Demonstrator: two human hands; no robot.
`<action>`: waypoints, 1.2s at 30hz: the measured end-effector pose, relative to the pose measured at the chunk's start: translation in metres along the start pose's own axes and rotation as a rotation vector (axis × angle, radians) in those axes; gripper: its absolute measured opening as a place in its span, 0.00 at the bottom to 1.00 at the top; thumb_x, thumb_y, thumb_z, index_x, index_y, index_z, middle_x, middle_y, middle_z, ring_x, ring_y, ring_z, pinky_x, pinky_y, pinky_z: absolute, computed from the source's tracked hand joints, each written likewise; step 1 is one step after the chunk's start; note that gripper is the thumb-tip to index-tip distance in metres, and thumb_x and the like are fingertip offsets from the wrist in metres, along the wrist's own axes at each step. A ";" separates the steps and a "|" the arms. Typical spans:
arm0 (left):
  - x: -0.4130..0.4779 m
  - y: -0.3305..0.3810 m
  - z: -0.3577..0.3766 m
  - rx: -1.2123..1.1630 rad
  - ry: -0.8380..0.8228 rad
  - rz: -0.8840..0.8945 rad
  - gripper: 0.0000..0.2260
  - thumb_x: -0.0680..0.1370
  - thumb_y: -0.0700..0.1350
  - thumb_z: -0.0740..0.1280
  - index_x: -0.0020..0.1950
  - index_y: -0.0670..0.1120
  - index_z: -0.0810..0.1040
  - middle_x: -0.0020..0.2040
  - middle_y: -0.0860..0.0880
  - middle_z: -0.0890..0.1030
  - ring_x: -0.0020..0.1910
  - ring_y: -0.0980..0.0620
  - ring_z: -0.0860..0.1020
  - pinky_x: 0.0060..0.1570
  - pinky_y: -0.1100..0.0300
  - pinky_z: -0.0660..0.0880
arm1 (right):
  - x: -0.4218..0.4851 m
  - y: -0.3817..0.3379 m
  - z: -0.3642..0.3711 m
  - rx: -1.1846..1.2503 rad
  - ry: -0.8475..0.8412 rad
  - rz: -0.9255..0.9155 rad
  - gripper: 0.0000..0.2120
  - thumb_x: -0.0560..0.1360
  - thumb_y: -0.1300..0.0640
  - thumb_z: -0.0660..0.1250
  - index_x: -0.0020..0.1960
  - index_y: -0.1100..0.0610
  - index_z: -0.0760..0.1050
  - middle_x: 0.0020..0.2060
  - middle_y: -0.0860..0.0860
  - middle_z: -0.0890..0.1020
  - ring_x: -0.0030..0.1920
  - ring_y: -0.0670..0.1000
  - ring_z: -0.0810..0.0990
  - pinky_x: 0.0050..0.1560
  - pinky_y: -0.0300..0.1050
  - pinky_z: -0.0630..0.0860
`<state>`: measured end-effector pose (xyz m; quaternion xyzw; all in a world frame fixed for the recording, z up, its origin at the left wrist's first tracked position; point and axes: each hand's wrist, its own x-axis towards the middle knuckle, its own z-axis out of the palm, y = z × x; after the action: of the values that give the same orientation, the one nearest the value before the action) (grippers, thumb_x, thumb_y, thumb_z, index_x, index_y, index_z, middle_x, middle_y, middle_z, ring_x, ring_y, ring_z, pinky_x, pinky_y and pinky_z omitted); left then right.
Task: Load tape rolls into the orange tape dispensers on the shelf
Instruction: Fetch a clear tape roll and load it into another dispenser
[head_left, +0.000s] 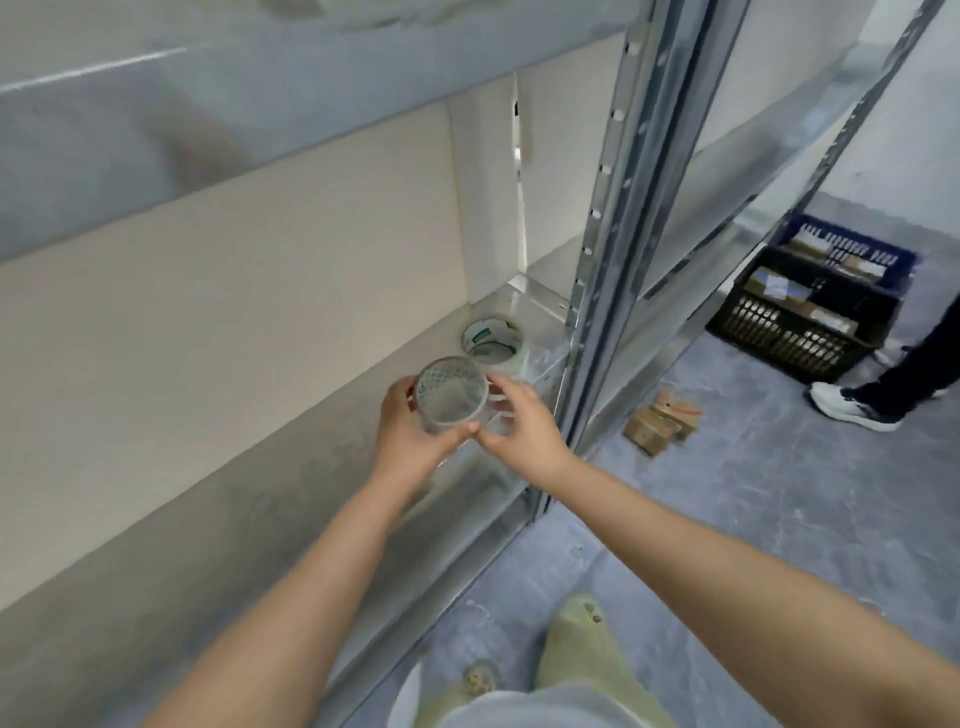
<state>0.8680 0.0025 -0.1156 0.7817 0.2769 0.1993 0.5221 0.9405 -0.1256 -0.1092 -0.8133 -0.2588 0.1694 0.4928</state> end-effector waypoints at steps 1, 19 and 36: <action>0.005 0.000 -0.004 0.014 0.043 -0.023 0.32 0.57 0.46 0.81 0.54 0.53 0.68 0.46 0.63 0.73 0.43 0.70 0.73 0.38 0.79 0.68 | 0.009 -0.001 0.003 0.021 -0.061 -0.021 0.32 0.70 0.59 0.71 0.71 0.57 0.63 0.64 0.57 0.71 0.59 0.49 0.74 0.64 0.46 0.72; 0.016 0.024 0.048 0.575 0.396 -0.089 0.40 0.62 0.50 0.76 0.71 0.44 0.66 0.71 0.41 0.67 0.72 0.42 0.63 0.70 0.51 0.57 | 0.126 0.037 -0.069 -0.085 -0.175 -0.326 0.24 0.69 0.71 0.56 0.62 0.59 0.69 0.61 0.56 0.72 0.62 0.51 0.71 0.64 0.38 0.65; 0.044 0.049 0.088 0.439 0.236 0.038 0.10 0.70 0.45 0.72 0.47 0.42 0.79 0.66 0.46 0.74 0.69 0.45 0.69 0.70 0.42 0.56 | 0.120 0.043 -0.082 0.132 -0.241 -0.064 0.14 0.70 0.60 0.68 0.54 0.54 0.73 0.47 0.46 0.78 0.48 0.44 0.78 0.47 0.29 0.71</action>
<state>0.9658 -0.0458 -0.1019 0.8528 0.3576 0.2342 0.3002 1.0915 -0.1301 -0.1120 -0.7441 -0.3300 0.2669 0.5159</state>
